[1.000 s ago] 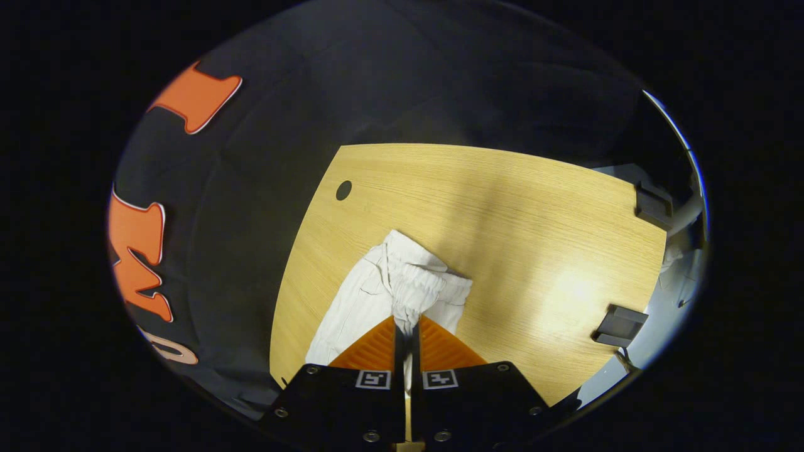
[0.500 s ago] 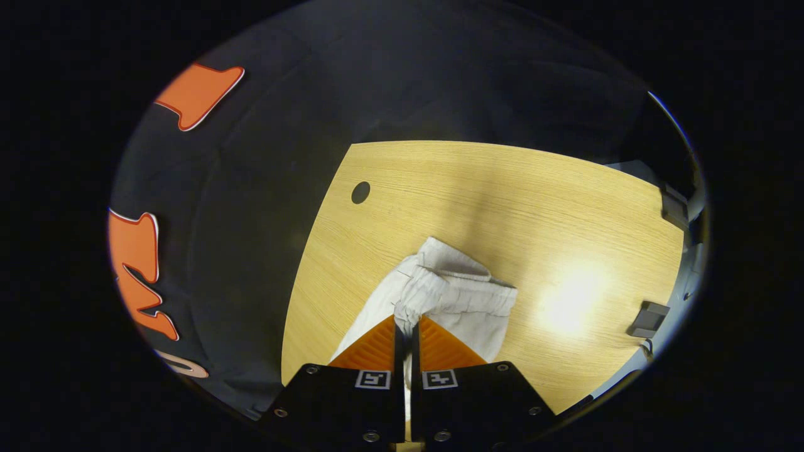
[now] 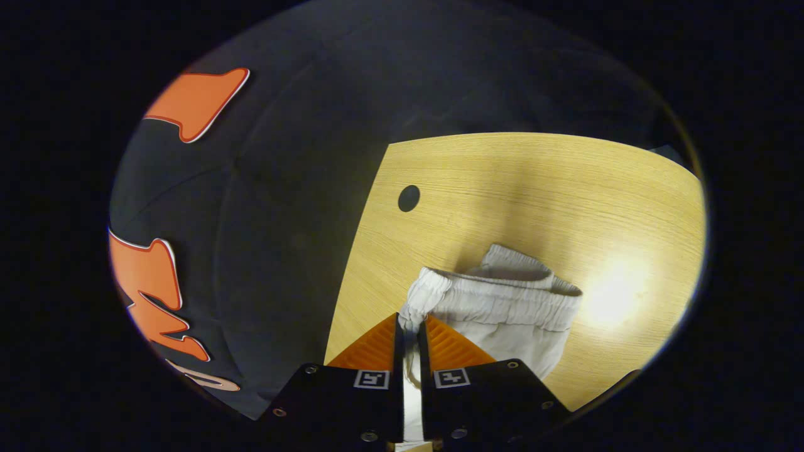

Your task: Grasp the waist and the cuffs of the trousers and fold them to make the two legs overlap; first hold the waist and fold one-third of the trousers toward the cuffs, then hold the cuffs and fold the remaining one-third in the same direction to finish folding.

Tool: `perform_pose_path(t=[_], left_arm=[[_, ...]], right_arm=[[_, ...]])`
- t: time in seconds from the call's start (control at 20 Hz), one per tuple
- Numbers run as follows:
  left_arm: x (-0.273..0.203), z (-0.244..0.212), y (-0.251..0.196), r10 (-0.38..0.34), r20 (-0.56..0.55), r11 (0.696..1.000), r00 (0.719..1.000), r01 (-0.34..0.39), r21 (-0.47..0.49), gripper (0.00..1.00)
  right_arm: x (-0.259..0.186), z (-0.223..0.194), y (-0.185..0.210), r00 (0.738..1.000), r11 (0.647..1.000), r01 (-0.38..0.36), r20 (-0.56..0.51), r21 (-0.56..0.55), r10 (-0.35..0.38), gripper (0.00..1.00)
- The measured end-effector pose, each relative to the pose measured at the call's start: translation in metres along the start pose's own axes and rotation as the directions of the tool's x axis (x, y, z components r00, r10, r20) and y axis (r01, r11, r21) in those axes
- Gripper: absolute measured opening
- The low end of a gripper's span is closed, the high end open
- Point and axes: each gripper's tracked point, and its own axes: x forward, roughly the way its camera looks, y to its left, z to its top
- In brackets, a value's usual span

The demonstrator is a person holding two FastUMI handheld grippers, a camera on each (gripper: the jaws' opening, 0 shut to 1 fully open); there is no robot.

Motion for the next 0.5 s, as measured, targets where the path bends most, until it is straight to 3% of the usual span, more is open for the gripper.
perform_pose_path(t=[0.05,0.1,0.15,0.2,0.3,0.5], left_arm=[[-0.002,0.003,-0.001,-0.008,0.018,1.0,1.0,0.008,0.001,0.5],[-0.004,0.004,-0.006,-0.018,0.03,1.0,0.999,0.018,0.001,0.36],[-0.01,0.006,-0.012,-0.029,0.039,1.0,0.999,0.029,0.004,0.43],[-0.012,0.007,-0.015,-0.034,0.047,0.999,0.998,0.033,0.014,0.47],[-0.027,0.009,-0.023,-0.038,0.055,0.998,0.998,0.035,0.054,0.63],[-0.043,-0.004,-0.049,-0.052,0.023,0.987,0.998,0.048,0.157,1.0]], right_arm=[[0.0,0.002,0.003,1.0,1.0,-0.024,0.006,-0.006,0.024,0.18],[0.0,0.003,0.009,0.999,0.999,-0.039,0.01,-0.014,0.039,0.23],[0.001,0.004,0.01,0.999,0.999,-0.039,0.005,-0.02,0.039,0.19],[-0.001,0.002,0.007,0.999,0.999,-0.04,-0.004,-0.029,0.04,0.34],[-0.004,0.002,-0.003,1.0,0.998,-0.021,-0.015,-0.066,0.02,0.37],[-0.016,0.002,-0.024,0.999,0.988,0.015,-0.028,-0.156,-0.02,0.56]])
